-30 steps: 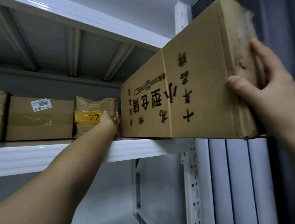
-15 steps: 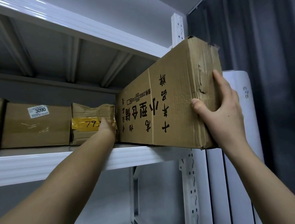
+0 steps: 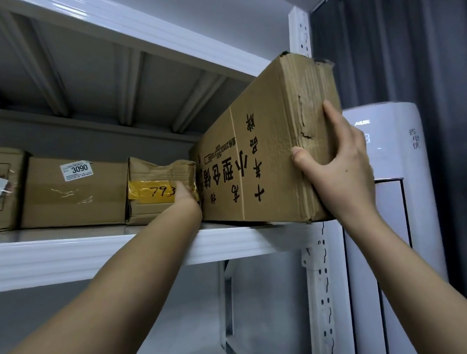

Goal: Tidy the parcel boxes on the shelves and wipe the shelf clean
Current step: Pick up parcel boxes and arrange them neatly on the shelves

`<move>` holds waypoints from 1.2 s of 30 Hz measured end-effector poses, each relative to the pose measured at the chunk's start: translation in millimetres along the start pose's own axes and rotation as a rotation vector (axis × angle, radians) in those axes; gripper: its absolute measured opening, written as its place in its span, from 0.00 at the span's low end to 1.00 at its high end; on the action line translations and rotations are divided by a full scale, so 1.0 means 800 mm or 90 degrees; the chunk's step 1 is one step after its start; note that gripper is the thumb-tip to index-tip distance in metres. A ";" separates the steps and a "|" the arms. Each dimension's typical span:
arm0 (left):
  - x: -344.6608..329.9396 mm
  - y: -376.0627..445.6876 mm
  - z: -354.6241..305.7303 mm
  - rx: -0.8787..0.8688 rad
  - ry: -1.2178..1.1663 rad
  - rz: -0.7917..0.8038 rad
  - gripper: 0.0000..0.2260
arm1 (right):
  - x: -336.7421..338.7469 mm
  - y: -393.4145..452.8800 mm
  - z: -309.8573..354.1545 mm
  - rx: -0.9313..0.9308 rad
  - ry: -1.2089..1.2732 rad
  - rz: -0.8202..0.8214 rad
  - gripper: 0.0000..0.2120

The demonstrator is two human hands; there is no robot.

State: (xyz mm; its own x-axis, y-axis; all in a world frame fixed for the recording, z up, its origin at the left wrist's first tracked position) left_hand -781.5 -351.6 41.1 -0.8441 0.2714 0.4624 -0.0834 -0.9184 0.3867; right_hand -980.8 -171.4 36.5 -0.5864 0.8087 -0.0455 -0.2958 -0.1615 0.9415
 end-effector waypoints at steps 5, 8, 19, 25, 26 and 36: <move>0.002 0.000 -0.002 -0.006 0.015 0.004 0.29 | -0.039 -0.011 -0.007 0.012 -0.002 0.003 0.38; 0.001 -0.001 -0.001 -0.004 0.019 0.006 0.29 | -0.058 -0.017 -0.014 0.005 0.010 -0.003 0.38; 0.001 0.003 -0.004 -0.011 -0.006 0.004 0.30 | -0.120 -0.016 -0.034 -0.018 -0.014 0.013 0.39; 0.006 -0.001 -0.001 -0.020 -0.023 0.012 0.29 | -0.154 -0.014 -0.043 -0.022 -0.013 0.041 0.40; 0.007 -0.002 -0.002 -0.021 -0.025 0.010 0.29 | -0.157 -0.013 -0.043 -0.021 -0.023 0.046 0.41; 0.003 0.014 -0.007 -0.012 -0.067 0.011 0.29 | -0.193 -0.010 -0.060 -0.022 -0.042 0.082 0.45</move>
State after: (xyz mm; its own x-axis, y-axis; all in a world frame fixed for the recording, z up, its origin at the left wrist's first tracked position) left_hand -786.9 -362.5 41.9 -0.7851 0.2828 0.5510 -0.0800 -0.9285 0.3627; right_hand -924.0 -322.0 20.0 -0.5704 0.8155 0.0981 -0.2482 -0.2850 0.9258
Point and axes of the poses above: each hand's wrist, its own y-axis towards the middle knuckle, its own x-axis out of the back of the hand, z = x × y, the point moved 1 cm from there along y, towards the middle knuckle
